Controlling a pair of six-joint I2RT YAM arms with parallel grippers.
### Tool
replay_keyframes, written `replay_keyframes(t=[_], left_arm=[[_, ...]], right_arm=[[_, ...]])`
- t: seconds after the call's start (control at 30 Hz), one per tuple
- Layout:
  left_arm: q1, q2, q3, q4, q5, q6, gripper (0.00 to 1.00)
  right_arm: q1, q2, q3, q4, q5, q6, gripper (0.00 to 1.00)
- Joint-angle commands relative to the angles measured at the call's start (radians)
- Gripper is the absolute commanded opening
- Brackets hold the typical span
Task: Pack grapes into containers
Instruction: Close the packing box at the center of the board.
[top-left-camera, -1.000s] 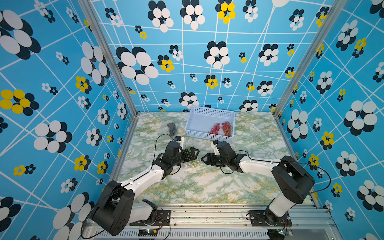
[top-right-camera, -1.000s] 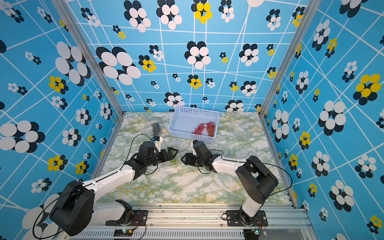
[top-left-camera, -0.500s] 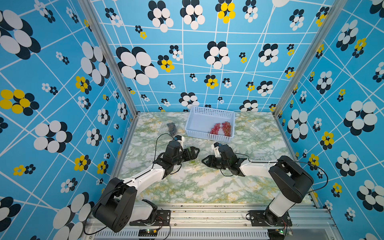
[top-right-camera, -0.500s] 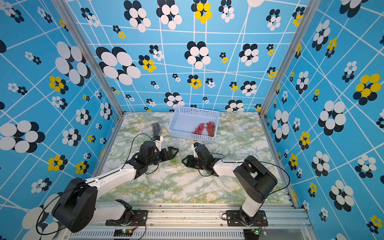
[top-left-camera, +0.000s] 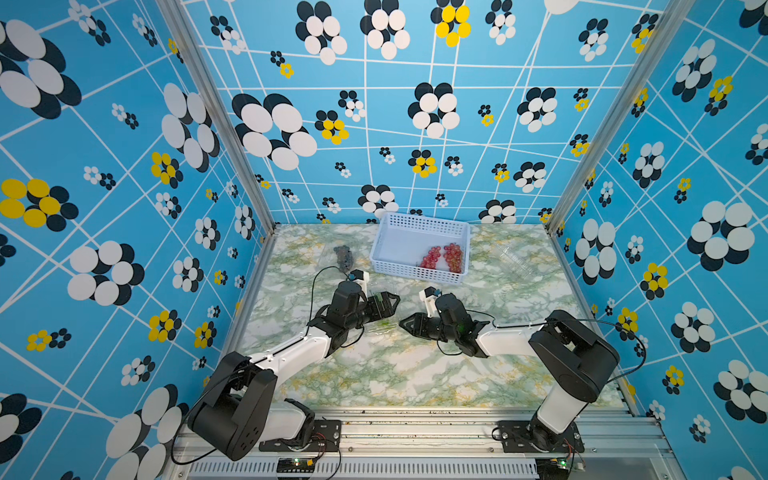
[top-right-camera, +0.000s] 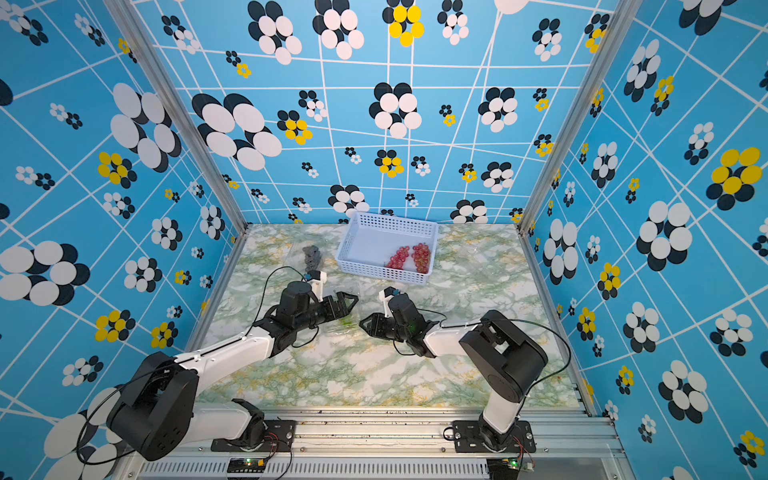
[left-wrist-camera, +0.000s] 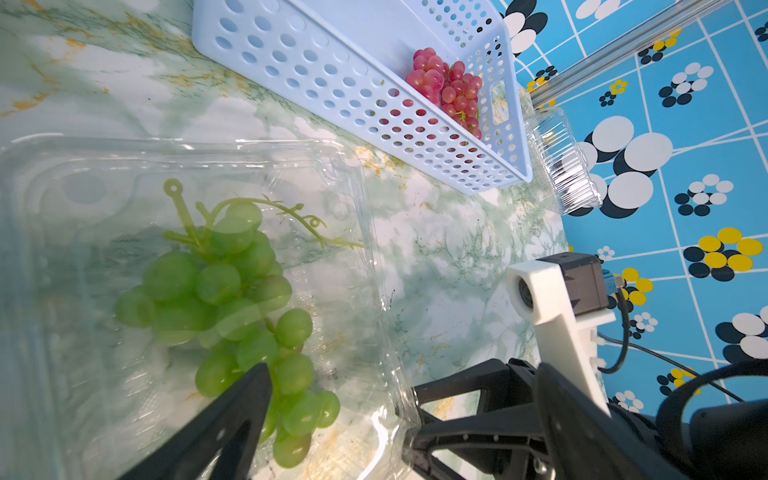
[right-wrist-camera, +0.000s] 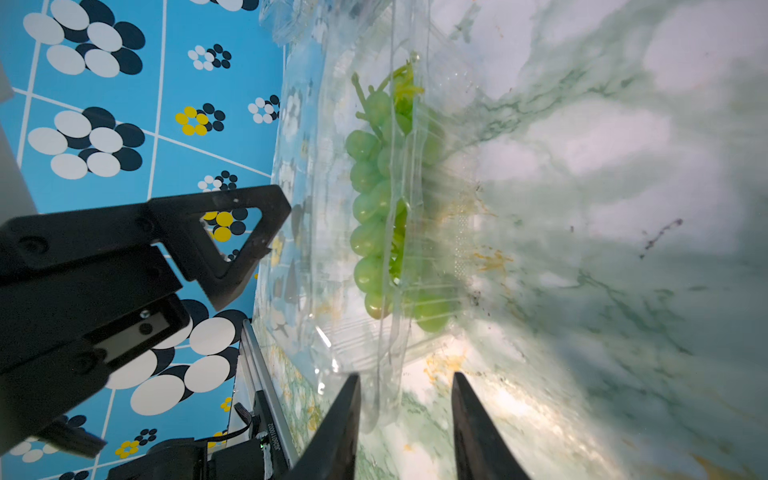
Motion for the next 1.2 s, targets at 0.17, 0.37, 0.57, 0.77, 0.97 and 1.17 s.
replay_keyframes(t=[0.17, 0.37, 0.57, 0.77, 0.97, 1.17], left_arm=[[0.007, 0.026, -0.037, 0.037, 0.004, -0.009, 0.99], [0.010, 0.033, -0.048, 0.044, 0.004, -0.009, 0.99], [0.016, 0.032, -0.052, 0.045, 0.008, -0.009, 1.00], [0.022, 0.034, -0.052, 0.042, 0.009, -0.007, 1.00], [0.030, 0.034, -0.055, 0.042, 0.017, -0.006, 1.00], [0.041, 0.000, -0.052, 0.018, 0.026, 0.001, 0.99]], right_arm=[[0.009, 0.031, -0.014, 0.057, 0.002, 0.018, 0.28], [0.011, 0.052, -0.012, 0.079, -0.012, 0.021, 0.23], [0.012, 0.065, -0.010, 0.086, -0.018, 0.023, 0.19], [0.013, 0.071, -0.012, 0.086, -0.018, 0.024, 0.15], [0.016, 0.078, -0.015, 0.092, -0.019, 0.024, 0.12], [0.016, 0.027, -0.023, 0.071, -0.006, 0.012, 0.16]])
